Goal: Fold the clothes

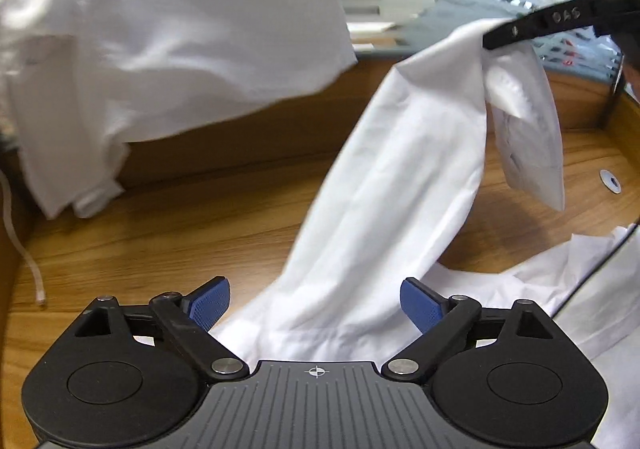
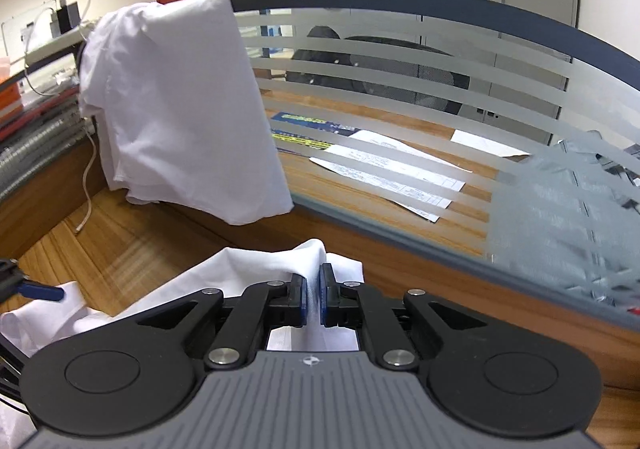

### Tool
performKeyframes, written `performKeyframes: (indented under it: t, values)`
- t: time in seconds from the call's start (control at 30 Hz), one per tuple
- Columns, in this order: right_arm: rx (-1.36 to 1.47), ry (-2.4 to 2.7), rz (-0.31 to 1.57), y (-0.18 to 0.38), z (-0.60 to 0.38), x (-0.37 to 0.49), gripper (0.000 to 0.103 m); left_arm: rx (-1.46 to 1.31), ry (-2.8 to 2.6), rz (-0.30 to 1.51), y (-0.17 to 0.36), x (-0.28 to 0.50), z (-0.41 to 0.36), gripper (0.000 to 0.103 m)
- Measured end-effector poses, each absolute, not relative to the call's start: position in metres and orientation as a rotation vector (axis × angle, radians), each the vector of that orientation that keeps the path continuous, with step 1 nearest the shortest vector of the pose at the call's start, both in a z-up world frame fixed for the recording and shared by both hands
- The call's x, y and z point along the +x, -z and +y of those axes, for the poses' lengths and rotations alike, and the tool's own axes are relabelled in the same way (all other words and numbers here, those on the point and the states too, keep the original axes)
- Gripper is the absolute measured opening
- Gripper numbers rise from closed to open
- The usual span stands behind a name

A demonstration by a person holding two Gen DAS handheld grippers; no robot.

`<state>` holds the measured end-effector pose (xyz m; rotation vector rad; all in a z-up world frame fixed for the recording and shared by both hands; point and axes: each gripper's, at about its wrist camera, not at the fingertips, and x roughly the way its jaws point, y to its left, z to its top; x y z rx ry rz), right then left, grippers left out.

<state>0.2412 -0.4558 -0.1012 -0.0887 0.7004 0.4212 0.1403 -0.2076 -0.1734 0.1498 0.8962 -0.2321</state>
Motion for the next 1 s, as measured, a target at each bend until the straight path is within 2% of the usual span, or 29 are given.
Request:
performKeyframes:
  t: [0.1,0.27,0.33,0.37,0.4,0.43,0.47,0.57,0.67,1.0]
  values:
    - [-0.093,-0.423,0.702,0.103,-0.455,0.25,0.006,0.14,0.26,0.929,0.188,0.16,-0.223,0.099]
    - [-0.096,-0.436,0.706,0.105,-0.458,0.253,0.006,0.145,0.305,0.994,0.213,0.187,-0.248,0.096]
    - [-0.092,-0.441,0.708,0.104,-0.464,0.25,0.007,0.191,0.286,0.999,0.222,0.19,-0.258,0.062]
    - [-0.087,-0.44,0.712,0.104,-0.469,0.247,0.011,0.223,0.267,1.0,0.226,0.192,-0.262,0.033]
    - [-0.078,-0.434,0.72,0.104,-0.475,0.244,0.02,0.223,0.249,1.009,0.228,0.194,-0.263,0.021]
    - [-0.069,-0.427,0.729,0.104,-0.482,0.24,0.027,0.188,0.245,1.006,0.228,0.195,-0.261,0.015]
    - [-0.059,-0.42,0.735,0.103,-0.49,0.235,0.039,0.174,0.232,0.998,0.227,0.195,-0.259,0.012]
    - [-0.036,-0.368,0.761,0.107,-0.522,0.211,0.044,0.134,0.194,0.973,0.222,0.194,-0.254,0.009]
    - [-0.018,-0.284,0.803,0.115,-0.558,0.183,0.055,0.122,0.174,0.956,0.218,0.192,-0.253,0.008]
    - [0.192,-0.028,0.963,0.167,-0.668,0.087,0.066,0.13,0.153,0.962,0.217,0.197,-0.255,0.008]
